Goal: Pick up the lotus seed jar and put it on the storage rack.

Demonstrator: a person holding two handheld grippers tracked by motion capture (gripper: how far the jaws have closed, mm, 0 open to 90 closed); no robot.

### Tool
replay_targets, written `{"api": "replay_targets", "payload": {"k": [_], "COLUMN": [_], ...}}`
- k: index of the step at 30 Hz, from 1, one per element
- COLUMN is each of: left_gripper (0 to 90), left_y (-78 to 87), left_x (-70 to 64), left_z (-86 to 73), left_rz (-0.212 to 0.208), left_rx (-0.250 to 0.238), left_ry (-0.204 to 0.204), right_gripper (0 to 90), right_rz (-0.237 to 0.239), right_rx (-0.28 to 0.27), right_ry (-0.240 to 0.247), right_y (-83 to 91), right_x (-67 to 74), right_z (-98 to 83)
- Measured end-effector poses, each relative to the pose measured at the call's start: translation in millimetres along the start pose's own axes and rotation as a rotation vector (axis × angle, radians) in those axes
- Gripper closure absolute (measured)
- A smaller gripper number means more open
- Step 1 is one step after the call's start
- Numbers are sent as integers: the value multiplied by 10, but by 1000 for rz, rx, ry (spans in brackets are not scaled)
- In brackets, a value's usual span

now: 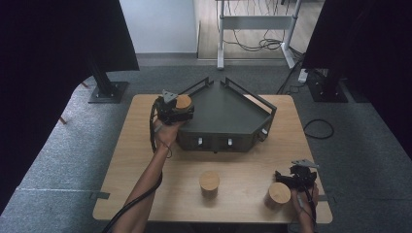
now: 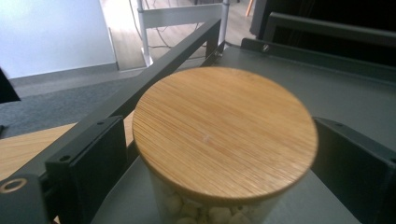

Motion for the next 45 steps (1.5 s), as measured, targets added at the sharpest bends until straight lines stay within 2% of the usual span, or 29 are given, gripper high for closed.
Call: {"api": "replay_targets", "payload": {"k": [17, 20, 25, 34, 40, 45], "left_gripper": [69, 73, 75, 76, 78, 82], "left_y": [330, 396, 499, 662, 744, 830], "left_x": [1, -22, -39, -90, -94, -92], "left_z": [-57, -80, -115, -162, -220, -330], "left_rz": [-29, -27, -42, -54, -69, -82], "left_rx": [-34, -31, -47, -50, -60, -73], "left_ry": [-7, -27, -26, -56, -48, -33], "right_gripper": [19, 19, 19, 19, 19, 19], "right_rz": [0, 0, 0, 0, 0, 0], "right_rx": [0, 0, 0, 0, -1, 0], "right_ry": [0, 0, 0, 0, 0, 0], "right_y": [0, 0, 0, 0, 0, 0], "right_x": [0, 0, 0, 0, -1, 0], "right_z": [0, 0, 0, 0, -1, -1]}}
Point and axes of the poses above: each handheld gripper's, and its own axes: y roughly backward along the jaws, z roughly out of its top, x roughly to its left, the point moved 5 cm from there along -y, roughly forward along the jaws, and after that the axes turned 12 degrees about -z, right-handed, at the moved point
